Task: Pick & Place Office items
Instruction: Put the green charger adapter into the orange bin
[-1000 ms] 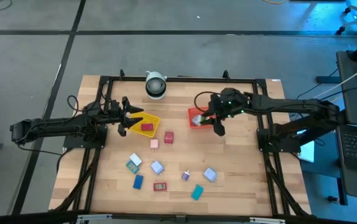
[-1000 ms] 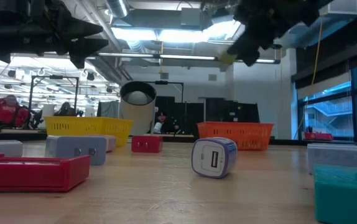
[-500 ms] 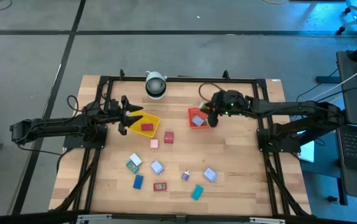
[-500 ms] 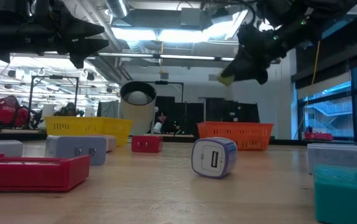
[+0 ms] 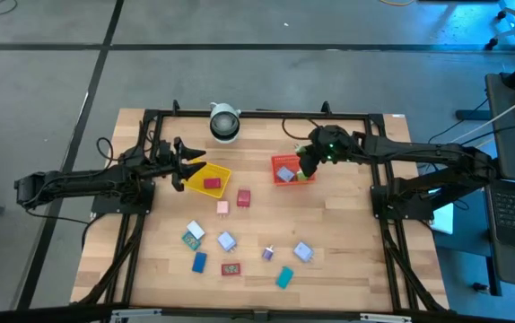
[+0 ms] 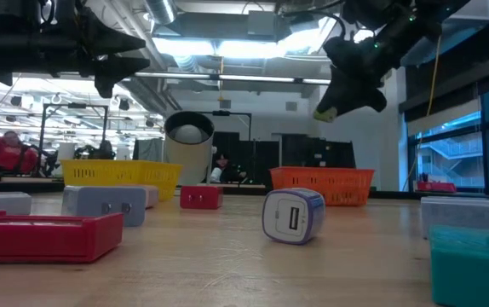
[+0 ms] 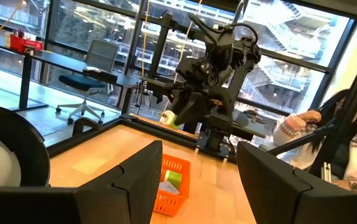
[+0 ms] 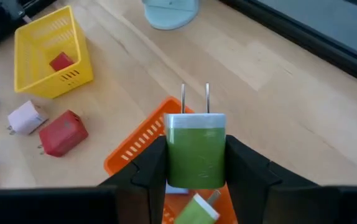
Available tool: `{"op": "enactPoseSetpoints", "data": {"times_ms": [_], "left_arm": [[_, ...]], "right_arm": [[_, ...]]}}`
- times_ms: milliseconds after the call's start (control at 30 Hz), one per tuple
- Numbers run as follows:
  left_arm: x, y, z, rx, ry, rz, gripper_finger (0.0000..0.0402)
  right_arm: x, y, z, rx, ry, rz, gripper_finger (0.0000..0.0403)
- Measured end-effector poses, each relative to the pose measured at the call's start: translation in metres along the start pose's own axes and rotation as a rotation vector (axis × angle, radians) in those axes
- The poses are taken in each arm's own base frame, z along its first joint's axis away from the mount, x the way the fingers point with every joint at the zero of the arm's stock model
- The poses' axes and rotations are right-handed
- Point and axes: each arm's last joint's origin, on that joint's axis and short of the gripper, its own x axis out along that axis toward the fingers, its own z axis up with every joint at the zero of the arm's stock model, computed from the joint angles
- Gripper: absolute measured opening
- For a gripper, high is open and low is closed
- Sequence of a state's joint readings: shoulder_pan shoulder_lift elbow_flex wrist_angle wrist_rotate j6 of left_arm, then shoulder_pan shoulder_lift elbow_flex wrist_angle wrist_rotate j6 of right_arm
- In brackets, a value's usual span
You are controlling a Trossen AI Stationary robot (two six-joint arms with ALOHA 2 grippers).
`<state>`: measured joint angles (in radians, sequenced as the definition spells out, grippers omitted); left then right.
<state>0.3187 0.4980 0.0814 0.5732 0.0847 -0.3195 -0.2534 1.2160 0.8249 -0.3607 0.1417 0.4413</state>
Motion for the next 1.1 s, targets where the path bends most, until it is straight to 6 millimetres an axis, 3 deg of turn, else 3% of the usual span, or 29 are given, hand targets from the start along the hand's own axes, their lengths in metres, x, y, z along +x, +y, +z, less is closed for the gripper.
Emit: {"op": "enactPoseSetpoints", "data": {"times_ms": [300, 567, 700, 1100], "left_arm": [[0.000, 0.000, 0.000, 0.000, -0.002, 0.004, 0.0203], [0.000, 0.000, 0.000, -0.008, -0.001, 0.004, 0.0203], [0.000, 0.000, 0.000, -0.008, -0.001, 0.003, 0.0203], [0.000, 0.000, 0.000, -0.008, 0.000, 0.004, 0.0203]], "right_arm": [[0.007, -0.003, -0.008, 0.022, 0.089, -0.049, 0.0130], [0.055, 0.001, -0.031, -0.005, 0.262, -0.114, 0.0130], [0.070, 0.001, -0.037, -0.012, 0.297, -0.121, 0.0130], [0.076, -0.004, -0.037, -0.007, 0.312, -0.125, 0.0130]]}}
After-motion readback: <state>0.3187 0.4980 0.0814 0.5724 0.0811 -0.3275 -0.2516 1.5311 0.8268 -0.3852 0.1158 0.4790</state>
